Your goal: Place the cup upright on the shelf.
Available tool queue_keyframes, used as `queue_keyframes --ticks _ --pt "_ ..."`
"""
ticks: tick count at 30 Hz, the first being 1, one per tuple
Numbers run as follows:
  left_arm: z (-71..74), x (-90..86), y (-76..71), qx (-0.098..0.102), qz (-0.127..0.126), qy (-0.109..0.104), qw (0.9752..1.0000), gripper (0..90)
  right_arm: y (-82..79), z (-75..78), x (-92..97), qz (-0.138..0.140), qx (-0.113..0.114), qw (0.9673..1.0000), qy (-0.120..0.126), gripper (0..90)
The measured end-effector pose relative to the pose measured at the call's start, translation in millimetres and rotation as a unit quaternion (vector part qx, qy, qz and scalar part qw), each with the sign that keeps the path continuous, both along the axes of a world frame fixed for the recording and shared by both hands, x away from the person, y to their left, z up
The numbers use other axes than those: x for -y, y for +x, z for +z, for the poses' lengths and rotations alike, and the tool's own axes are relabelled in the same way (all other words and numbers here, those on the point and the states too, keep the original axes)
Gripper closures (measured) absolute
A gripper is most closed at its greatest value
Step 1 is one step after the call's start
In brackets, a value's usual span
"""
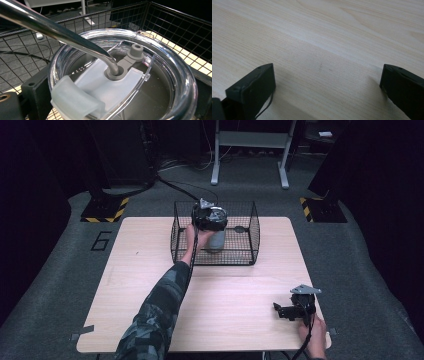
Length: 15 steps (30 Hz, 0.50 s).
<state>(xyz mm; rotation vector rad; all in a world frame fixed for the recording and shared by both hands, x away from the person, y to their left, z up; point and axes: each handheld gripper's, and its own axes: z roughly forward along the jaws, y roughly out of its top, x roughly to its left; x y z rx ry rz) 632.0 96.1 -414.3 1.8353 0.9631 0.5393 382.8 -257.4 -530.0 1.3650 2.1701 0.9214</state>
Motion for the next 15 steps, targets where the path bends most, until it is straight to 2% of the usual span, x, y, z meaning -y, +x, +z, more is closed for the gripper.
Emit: queue_keyframes --ticks 6,10,15 --pt "-2.2 0.5 -6.0 0.008 -0.011 0.008 0.9999 3.7 -0.1 -0.1 -0.1 0.0 0.0 1.0 0.0 0.0" --pt "-2.7 -4.2 -6.6 0.005 -0.017 0.006 0.9998 3.6 -0.1 -0.1 -0.1 0.0 0.0 1.0 0.0 0.0" --pt "-0.1 -0.9 -9.8 0.004 -0.018 0.017 0.9997 3.5 -0.2 0.0 -0.2 -0.001 -0.001 1.0 0.001 0.0"
